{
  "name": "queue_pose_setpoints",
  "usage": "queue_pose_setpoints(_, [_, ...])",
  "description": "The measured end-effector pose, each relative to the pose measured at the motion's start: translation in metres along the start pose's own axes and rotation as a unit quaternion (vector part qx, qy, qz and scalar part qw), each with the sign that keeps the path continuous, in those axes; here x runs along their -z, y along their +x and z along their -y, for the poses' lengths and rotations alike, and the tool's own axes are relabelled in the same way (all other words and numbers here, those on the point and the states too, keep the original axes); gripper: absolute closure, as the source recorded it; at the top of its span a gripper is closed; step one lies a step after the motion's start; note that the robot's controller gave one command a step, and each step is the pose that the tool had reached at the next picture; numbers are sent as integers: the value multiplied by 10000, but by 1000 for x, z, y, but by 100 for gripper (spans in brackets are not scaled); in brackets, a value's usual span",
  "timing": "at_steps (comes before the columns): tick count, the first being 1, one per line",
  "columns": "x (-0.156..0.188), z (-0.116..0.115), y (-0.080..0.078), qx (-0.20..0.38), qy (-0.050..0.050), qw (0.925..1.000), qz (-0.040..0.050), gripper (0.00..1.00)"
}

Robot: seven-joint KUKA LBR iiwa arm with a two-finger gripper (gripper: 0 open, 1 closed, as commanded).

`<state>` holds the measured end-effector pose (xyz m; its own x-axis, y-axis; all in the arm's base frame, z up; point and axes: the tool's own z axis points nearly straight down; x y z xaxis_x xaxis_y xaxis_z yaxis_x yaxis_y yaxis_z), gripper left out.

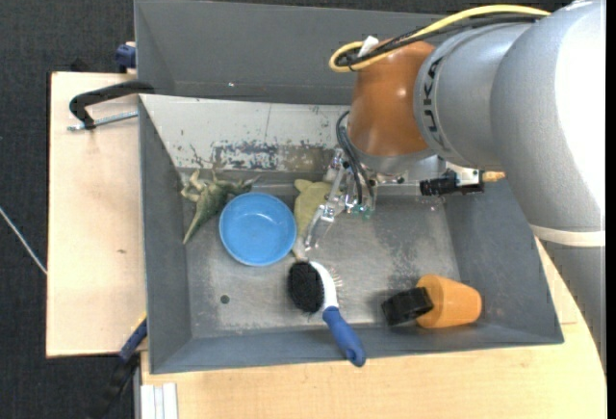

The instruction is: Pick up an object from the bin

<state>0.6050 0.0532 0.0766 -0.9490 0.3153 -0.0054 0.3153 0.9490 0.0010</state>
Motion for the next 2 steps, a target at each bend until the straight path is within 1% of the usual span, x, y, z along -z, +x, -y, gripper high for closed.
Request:
queue_pose_setpoints(1, [2,-1,-1,8,-12,10000,15,100])
queue_pose_setpoints(2, [37,-3,-3,15,-18,10000,16,100])
